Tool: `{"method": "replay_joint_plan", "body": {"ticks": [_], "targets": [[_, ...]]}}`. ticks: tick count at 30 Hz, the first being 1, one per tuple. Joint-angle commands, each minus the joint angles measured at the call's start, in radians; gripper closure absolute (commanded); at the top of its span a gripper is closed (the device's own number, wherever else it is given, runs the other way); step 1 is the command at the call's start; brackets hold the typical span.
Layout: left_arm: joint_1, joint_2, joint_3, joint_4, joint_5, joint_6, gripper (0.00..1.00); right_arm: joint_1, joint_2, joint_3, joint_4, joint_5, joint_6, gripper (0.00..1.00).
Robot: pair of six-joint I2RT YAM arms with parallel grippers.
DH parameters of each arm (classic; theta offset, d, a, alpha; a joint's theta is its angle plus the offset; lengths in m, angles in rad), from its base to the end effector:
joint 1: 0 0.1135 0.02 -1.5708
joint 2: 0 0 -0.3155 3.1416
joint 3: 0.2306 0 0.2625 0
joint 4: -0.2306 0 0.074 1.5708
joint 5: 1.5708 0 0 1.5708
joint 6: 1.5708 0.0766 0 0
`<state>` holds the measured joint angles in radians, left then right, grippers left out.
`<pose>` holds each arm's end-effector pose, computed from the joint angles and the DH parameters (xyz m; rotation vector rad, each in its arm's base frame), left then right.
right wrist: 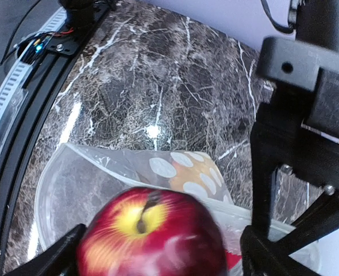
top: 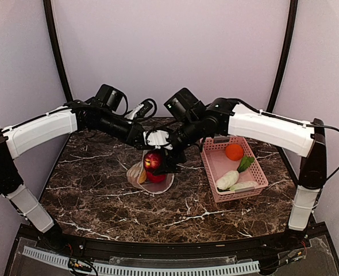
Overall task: Place the food in the zip-top bag and seal the zipper
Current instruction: Place the fake vegetable in the zipper food storage bag.
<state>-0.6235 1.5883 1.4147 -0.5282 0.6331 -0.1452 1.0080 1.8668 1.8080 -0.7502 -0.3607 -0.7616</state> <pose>0.2912 -0.2652 0.3563 0.8957 2.1788 -1.1125 0.2286 0.4130 0.3547 -1.9469 1.3698 0.5464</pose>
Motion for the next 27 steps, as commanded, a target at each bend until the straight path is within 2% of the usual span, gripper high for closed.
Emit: {"method": "replay_joint_plan", "body": {"ticks": [1, 7, 10, 17, 20, 27], "targets": [[0.006, -0.031, 0.048, -0.036, 0.026, 0.006, 0.99, 0.04, -0.003, -0.013, -0.001, 0.072, -0.039, 0.02], [0.006, -0.03, 0.036, -0.027, 0.027, -0.005, 0.99, 0.042, -0.063, 0.009, -0.102, -0.029, 0.01, 0.01], [0.005, -0.038, 0.034, -0.027, 0.028, -0.008, 0.99, 0.043, -0.078, 0.011, -0.17, -0.038, -0.021, 0.01], [0.005, -0.039, 0.015, -0.007, 0.022, -0.024, 0.99, 0.073, -0.097, -0.098, -0.202, 0.044, -0.119, 0.24], [0.006, -0.04, 0.015, -0.009, 0.012, -0.021, 0.99, 0.108, -0.094, -0.138, -0.199, 0.106, -0.148, 0.26], [0.005, -0.03, 0.043, -0.055, -0.026, -0.005, 0.99, 0.168, -0.072, -0.208, -0.142, 0.199, -0.181, 0.25]]}}
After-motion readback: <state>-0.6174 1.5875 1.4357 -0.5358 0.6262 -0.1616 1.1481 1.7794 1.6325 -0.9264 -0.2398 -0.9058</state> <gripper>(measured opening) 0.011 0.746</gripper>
